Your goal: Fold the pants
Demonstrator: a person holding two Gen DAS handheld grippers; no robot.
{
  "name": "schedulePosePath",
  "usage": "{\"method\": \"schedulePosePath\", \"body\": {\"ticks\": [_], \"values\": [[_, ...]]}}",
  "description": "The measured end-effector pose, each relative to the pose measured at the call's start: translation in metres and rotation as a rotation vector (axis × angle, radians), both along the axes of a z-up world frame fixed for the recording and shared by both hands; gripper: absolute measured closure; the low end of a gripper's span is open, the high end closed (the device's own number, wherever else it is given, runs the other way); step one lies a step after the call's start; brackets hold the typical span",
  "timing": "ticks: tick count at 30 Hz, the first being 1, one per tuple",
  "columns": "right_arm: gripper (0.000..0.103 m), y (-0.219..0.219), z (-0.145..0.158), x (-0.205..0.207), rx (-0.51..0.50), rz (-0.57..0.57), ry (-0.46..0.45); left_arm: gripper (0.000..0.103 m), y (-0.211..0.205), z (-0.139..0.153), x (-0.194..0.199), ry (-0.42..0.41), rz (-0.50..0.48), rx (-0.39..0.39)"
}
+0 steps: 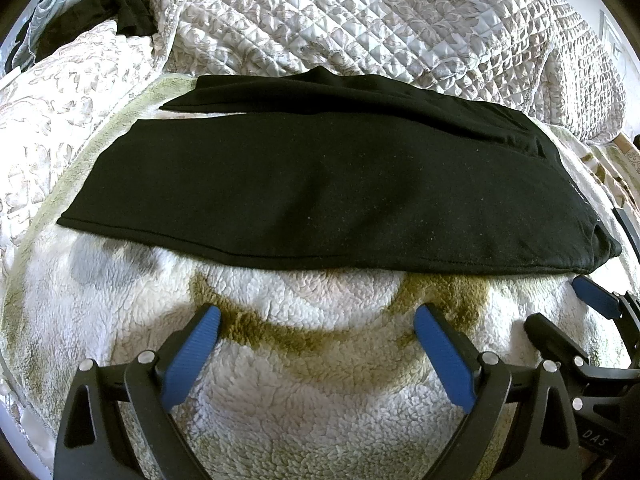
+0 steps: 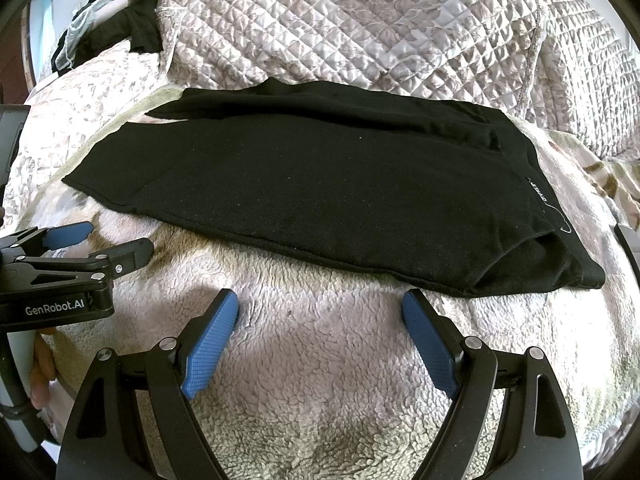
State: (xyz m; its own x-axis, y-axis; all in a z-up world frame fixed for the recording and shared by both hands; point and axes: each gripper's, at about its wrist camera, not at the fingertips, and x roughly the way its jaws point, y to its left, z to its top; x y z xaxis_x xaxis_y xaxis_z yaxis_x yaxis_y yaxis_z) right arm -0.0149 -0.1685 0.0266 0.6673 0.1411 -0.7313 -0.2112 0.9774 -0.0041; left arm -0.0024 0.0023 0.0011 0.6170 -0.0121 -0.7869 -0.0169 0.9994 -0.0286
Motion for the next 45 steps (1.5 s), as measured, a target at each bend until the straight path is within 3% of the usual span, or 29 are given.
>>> {"method": "schedulePosePath", "body": {"ticks": [22,27,35,41,45], "values": [[0.019,-0.003,0.005,0.003,-0.008,0.073,0.053,0.004,-0.001,0.001,0.0,-0.002,-0.003,0.003],[0.019,-0.012,0.016,-0.003,0.01,0.072,0.048,0.005,0.003,0.007,0.0,0.011,-0.01,-0.032],[0.019,-0.043,0.031,-0.009,0.074,-0.015,0.013,0.005,0.02,0.025,-0.007,-0.055,0.014,-0.105],[0.019,-0.086,0.028,0.0,0.182,-0.162,0.049,0.005,0.064,0.034,-0.005,-0.104,0.135,-0.18],[0.019,-0.12,0.02,0.009,0.304,-0.27,0.089,0.005,0.106,0.027,-0.003,-0.1,0.251,-0.283]]}}
